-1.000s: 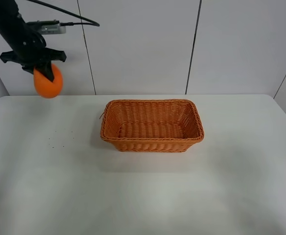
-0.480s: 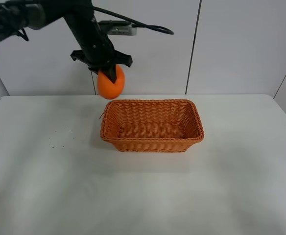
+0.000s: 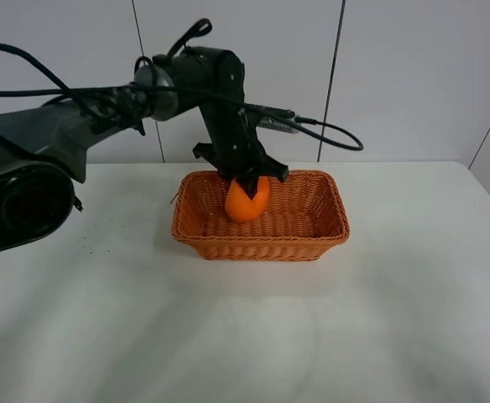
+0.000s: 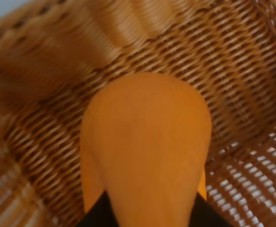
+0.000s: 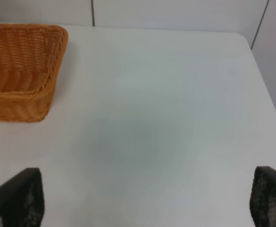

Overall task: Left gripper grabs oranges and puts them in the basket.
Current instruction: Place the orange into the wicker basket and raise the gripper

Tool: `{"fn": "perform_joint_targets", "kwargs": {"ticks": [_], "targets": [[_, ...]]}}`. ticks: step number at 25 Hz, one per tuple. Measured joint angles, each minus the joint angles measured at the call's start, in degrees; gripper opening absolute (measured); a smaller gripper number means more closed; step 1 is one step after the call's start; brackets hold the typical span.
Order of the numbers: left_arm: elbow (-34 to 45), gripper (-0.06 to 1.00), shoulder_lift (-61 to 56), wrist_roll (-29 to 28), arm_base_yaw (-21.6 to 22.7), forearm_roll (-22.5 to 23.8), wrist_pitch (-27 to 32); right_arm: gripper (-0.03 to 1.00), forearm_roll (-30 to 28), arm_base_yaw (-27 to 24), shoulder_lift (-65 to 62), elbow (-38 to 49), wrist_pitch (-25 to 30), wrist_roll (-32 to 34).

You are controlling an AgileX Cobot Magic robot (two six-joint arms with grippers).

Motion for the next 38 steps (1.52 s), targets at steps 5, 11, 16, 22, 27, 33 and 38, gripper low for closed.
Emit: {"fn": "perform_joint_targets", "kwargs": {"ticks": [5,11,16,22,27,33,38], "targets": [[0.0,0.32,3.43,-0.08,0.0,-2.31,-0.54,0.69,0.0,0.0,0.0,0.0,0.0,0.0],[0.0,0.82,3.47,-0.13,0.0,-2.73,-0.21,0.69,0.0,0.0,0.0,0.0,0.0,0.0],[-2.0,0.88,3.36,-0.13,0.18,-2.79,3.66,0.69,0.0,0.0,0.0,0.0,0.0,0.0],[-3.48,0.89,-3.11,-0.13,0.96,-0.02,5.21,0.69,0.0,0.0,0.0,0.0,0.0,0.0],[-3.62,0.89,-9.21,-0.13,2.69,2.12,5.21,0.69,0.0,0.0,0.0,0.0,0.0,0.0],[-3.66,0.89,-10.13,0.16,6.74,2.23,5.21,0.69,0.0,0.0,0.0,0.0,0.0,0.0],[-3.56,0.89,-10.13,1.17,14.3,2.23,5.21,0.69,0.0,0.0,0.0,0.0,0.0,0.0]]}}
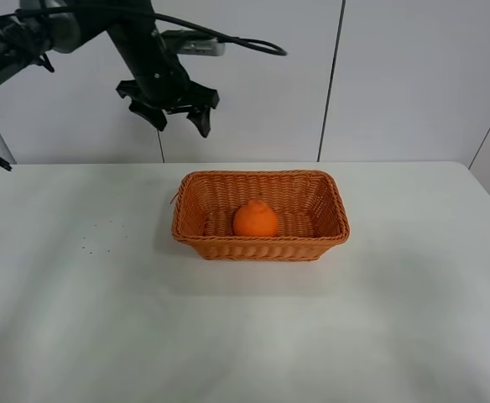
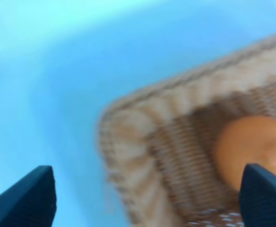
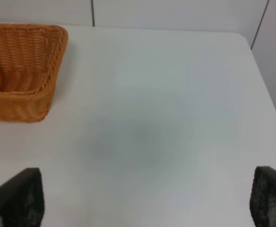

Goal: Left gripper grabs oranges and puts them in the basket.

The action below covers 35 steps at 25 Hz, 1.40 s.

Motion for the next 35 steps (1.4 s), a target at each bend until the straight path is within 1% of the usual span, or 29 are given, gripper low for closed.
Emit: {"fn": "perform_joint_targets", "kwargs": {"ticks": [7,10,13,16,21,26,31,35], "targets": [[0.0,0.88,0.0,0.19,11.68,0.33,0.0,0.69,0.0,0.0,0.0,0.0,0.0,0.0],[0.0,0.88,0.0,0.23,15.47,0.33,0.0,0.69,0.0,0.0,0.0,0.0,0.0,0.0],[0.46,0.88,0.0,0.23,18.05,0.47,0.0,0.69,0.0,0.0,0.0,0.0,0.0,0.0],[2.28,0.88,0.0,0.65,18.95,0.63,0.0,0.69,0.0,0.0,0.0,0.0,0.0,0.0],[5.85,0.88,-1.04,1.09,19.0,0.08,0.0,0.69,0.0,0.0,0.0,0.0,0.0,0.0],[11.48,0.88,-7.66,1.09,19.0,-0.05,0.0,0.69,0.0,0.0,0.0,0.0,0.0,0.0],[21.61,0.88,-18.59,1.09,19.0,-0.21,0.0,0.69,0.0,0.0,0.0,0.0,0.0,0.0],[33.34,0.88,-30.16,1.09,19.0,-0.21,0.0,0.69,0.0,0.0,0.0,0.0,0.0,0.0]]}}
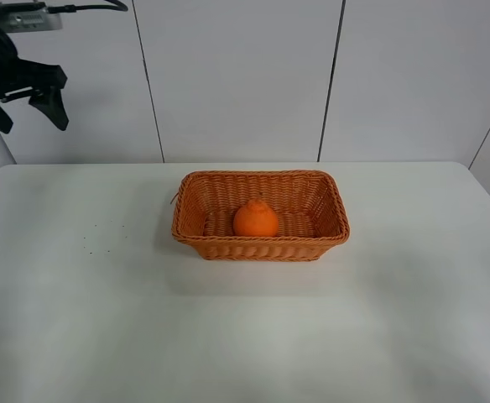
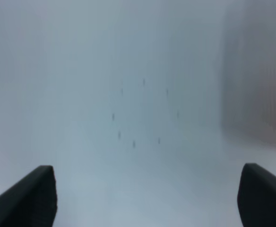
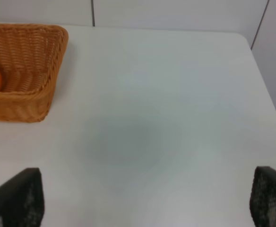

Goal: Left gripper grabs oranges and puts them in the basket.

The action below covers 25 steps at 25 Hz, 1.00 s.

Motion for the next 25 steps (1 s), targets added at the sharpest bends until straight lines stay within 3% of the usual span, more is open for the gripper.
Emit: {"fn": "perform_joint_targets", "kwargs": {"ticks": [16,25], "targets": [[52.84,0.88,-53.38,0.0,0.0,0.44,-0.73,0.69,0.0,0.0,0.0,0.0,0.0,0.0],[68.11,0.88,-79.28,-1.77,0.0,0.44,-5.87,0.69,0.0,0.0,0.0,0.0,0.0,0.0]]}}
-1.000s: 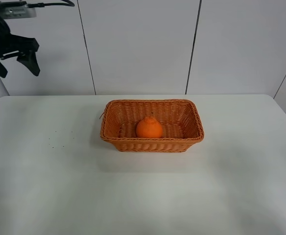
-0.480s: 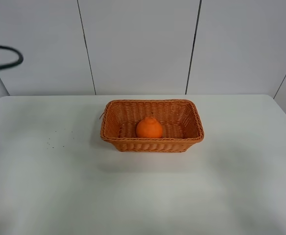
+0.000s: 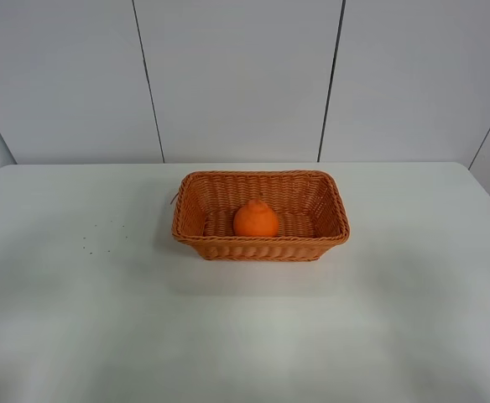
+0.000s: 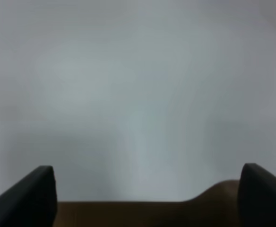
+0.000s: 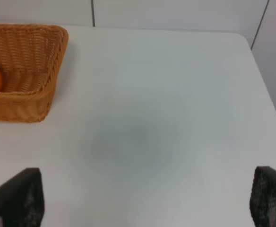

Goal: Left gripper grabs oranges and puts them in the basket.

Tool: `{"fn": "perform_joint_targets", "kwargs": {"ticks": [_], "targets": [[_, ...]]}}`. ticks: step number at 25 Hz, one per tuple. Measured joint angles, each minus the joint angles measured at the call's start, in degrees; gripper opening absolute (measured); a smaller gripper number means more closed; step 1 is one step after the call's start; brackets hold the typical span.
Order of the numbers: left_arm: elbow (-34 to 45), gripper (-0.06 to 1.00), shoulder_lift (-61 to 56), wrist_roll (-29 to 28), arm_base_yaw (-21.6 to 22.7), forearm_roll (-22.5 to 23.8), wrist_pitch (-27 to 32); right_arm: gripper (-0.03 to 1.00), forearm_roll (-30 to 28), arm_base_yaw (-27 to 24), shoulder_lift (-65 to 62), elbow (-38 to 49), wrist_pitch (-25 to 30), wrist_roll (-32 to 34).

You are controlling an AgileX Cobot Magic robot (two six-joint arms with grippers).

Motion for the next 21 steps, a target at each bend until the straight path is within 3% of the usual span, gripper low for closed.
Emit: {"fn": "perform_joint_targets", "kwargs": {"ticks": [13,21], "targets": [[1.14,0.87,-18.47,-0.17,0.0,0.0,-1.54,0.69,0.0,0.0,0.0,0.0,0.0,0.0],[1.14,0.87,-19.15,-0.22,0.0,0.0,-1.58,0.69,0.0,0.0,0.0,0.0,0.0,0.0]]}}
